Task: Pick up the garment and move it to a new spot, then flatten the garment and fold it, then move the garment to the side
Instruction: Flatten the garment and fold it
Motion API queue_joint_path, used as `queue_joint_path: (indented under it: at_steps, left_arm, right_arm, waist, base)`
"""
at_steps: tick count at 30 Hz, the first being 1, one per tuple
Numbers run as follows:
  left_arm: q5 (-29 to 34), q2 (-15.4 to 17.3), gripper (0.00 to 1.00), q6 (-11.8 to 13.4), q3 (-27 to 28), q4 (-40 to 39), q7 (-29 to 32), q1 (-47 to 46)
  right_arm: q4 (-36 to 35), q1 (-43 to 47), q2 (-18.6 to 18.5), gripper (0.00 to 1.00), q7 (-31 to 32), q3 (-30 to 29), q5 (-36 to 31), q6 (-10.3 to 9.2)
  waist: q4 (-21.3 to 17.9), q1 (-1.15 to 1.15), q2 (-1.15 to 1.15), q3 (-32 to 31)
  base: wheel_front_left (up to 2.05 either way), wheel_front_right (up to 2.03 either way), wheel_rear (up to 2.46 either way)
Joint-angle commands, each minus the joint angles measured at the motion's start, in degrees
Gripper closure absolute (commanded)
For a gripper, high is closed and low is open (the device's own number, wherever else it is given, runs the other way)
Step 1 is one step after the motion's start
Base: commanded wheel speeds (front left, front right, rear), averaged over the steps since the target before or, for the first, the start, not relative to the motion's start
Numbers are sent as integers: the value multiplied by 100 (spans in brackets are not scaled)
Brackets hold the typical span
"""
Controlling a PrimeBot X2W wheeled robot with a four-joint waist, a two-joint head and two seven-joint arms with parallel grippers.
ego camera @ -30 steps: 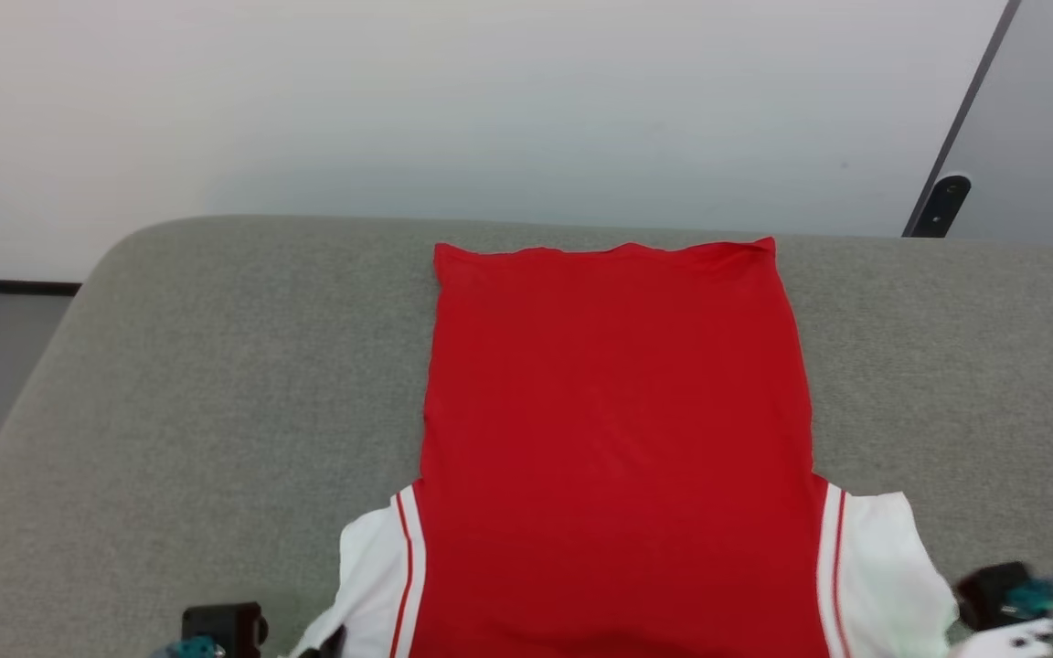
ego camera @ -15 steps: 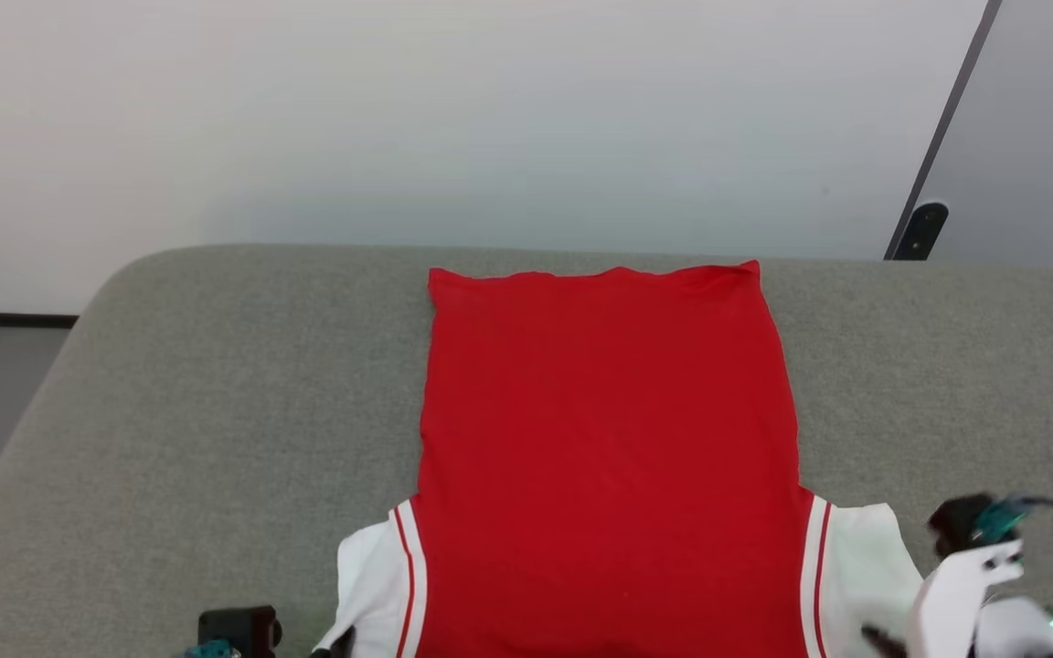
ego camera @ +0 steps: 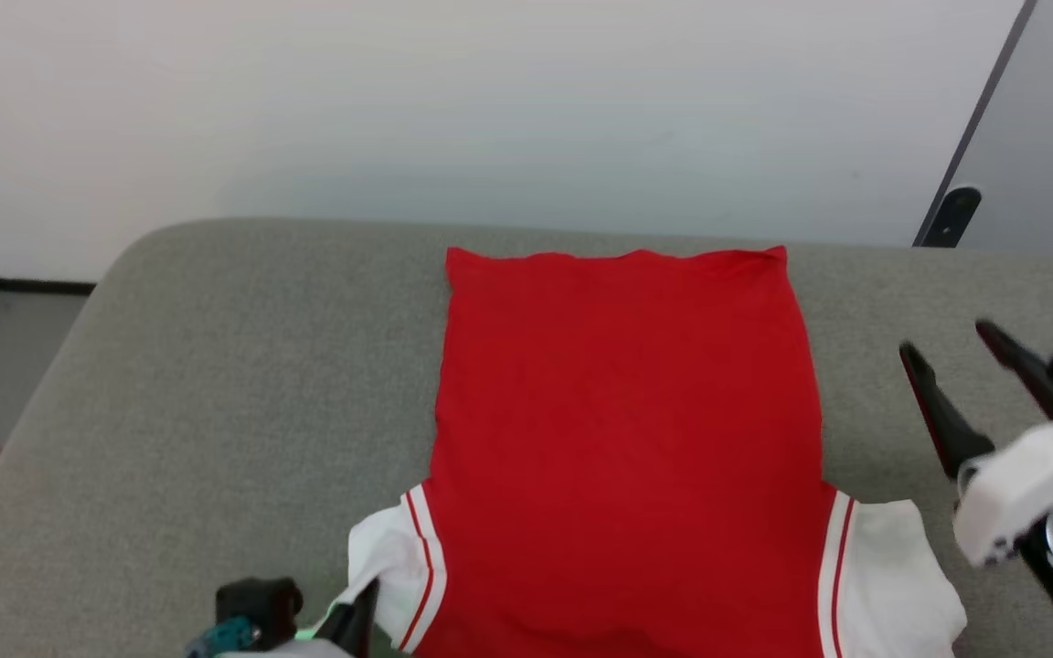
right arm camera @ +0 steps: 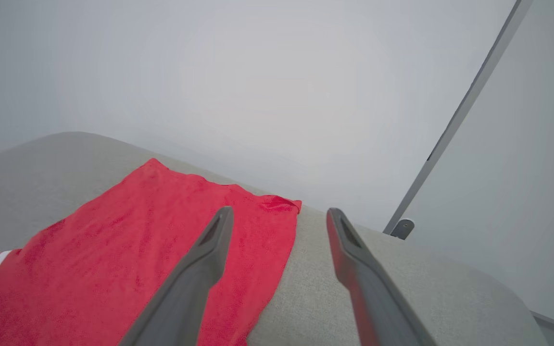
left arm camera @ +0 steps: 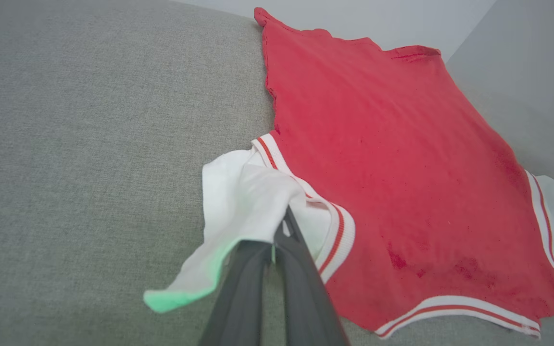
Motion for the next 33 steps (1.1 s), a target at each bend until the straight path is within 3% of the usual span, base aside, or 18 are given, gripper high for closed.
queue_joint_path:
  at_steps: [1,6,10,19,26,33]
  left_arm:
    - [95,-37,100,-46,-7,-8,-17,-138]
    - [341,-253,100,-201,-123,28,-50,-629]
    - [541,-502,100,-364,-211,146,-80,-1041]
    - [800,-1035,100,-680,-306,422,-201,-1690]
    - [1020,-1439,100,-936,-395,668,-282,-2055]
    - [1181,-1751,100,-1187,-399,954,-331,-2261]
  right_arm:
    - [194,-292,-51,0,-129,99,-28,-6]
    - [1360,-1565,-215,0,-386,188,-75,-6]
    - [2435,-2654,-407,0,-223,370,-114,-6]
    - [4503,-4391,-624,0,894,816,141,-6]
    - [6018,-5359,-659,0,1855,383,21,-6]
    - [7000,-5829,-651,0,2143,-213,-276,-6]
  waist:
    - [115,0,-1,196]
    - [472,0,-1,699]
    - [799,0,-1,1109]
    - [1385,0,-1,1866]
    - [1774,0,-1,2397]
    - [2045,0,-1,2727]
  base:
    - [0,0,0]
    - [0,0,0]
    - [0,0,0]
    - [0,0,0]
    - [0,0,0]
    - [0,0,0]
